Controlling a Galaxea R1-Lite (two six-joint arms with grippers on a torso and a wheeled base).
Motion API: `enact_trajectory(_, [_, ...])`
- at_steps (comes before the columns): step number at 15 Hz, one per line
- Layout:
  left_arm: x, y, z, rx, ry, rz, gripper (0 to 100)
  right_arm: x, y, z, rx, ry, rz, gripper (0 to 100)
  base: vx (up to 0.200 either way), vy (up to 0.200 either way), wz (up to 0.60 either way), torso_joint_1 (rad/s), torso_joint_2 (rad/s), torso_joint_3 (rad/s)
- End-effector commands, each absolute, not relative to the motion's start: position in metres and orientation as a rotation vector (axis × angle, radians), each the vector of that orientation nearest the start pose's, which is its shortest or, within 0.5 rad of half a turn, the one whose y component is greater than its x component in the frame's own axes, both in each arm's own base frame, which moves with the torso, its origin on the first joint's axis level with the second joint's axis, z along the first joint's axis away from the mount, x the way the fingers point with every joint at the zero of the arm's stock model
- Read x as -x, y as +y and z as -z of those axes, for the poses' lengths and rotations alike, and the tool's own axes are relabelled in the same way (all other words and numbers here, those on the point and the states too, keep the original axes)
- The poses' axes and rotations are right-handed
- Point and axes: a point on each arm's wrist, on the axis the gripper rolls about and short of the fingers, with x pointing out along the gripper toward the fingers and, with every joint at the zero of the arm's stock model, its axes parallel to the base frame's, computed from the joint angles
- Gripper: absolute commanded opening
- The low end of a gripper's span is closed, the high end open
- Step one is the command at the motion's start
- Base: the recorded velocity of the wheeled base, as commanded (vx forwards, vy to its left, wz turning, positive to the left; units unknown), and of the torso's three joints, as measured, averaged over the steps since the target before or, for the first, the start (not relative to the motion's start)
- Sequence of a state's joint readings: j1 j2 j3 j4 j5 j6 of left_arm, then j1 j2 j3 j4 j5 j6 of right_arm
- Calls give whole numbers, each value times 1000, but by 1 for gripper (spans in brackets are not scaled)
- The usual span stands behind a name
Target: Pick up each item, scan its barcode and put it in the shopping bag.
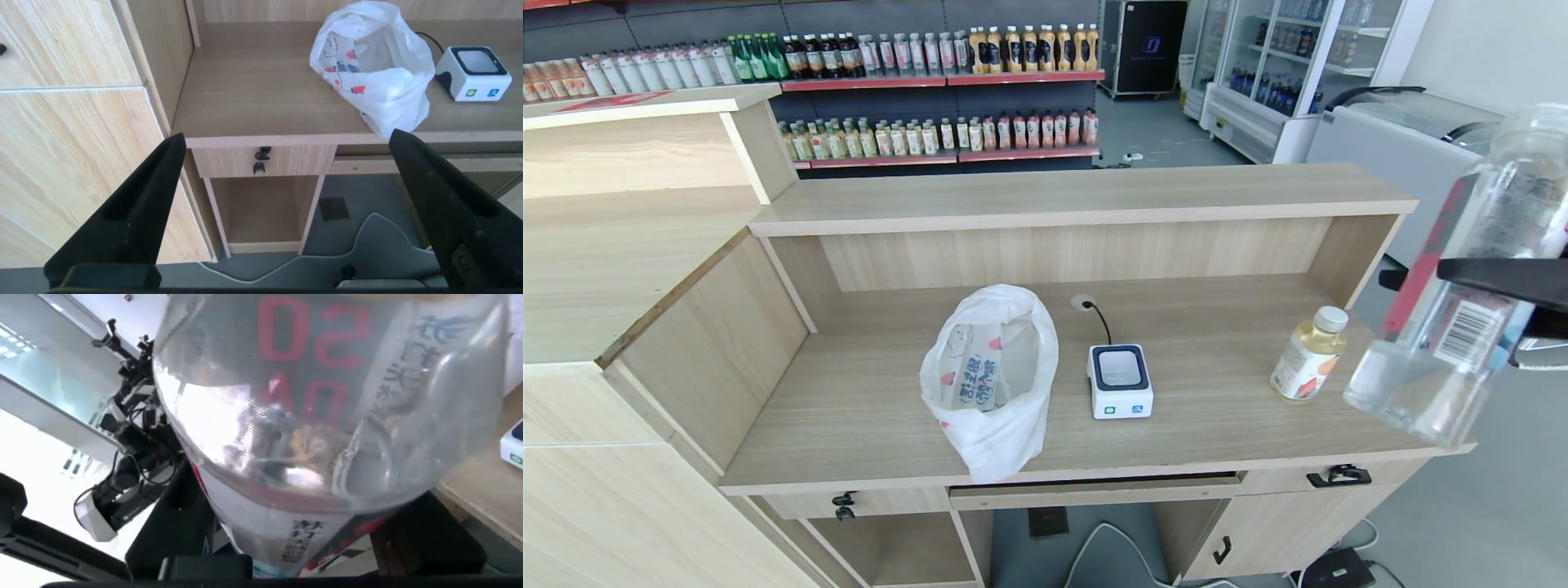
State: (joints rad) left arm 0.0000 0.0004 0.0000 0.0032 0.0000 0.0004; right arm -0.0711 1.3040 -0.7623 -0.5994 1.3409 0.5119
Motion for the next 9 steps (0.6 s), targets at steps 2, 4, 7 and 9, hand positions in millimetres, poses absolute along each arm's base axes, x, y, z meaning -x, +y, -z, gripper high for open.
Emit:
enact_trajectory(2, [23, 0, -75, -2, 3, 0, 100, -131, 25, -282, -386, 267, -1356, 0, 0, 0, 0, 0, 0, 0])
enact_trajectory(4, [23, 0, -75, -2, 3, 0, 100, -120, 27, -287, -375, 255, -1379, 0, 0, 0, 0, 0, 0, 0])
enact_trajectory(7, [23, 0, -75, 0, 3, 0, 100, -110, 27, -292, -392, 257, -1381, 0, 0, 0, 0, 0, 0, 0])
enact_trajectory(9, [23, 0, -75, 0, 3, 0, 100, -106, 28, -294, -398, 260, -1392, 0, 0, 0, 0, 0, 0, 0])
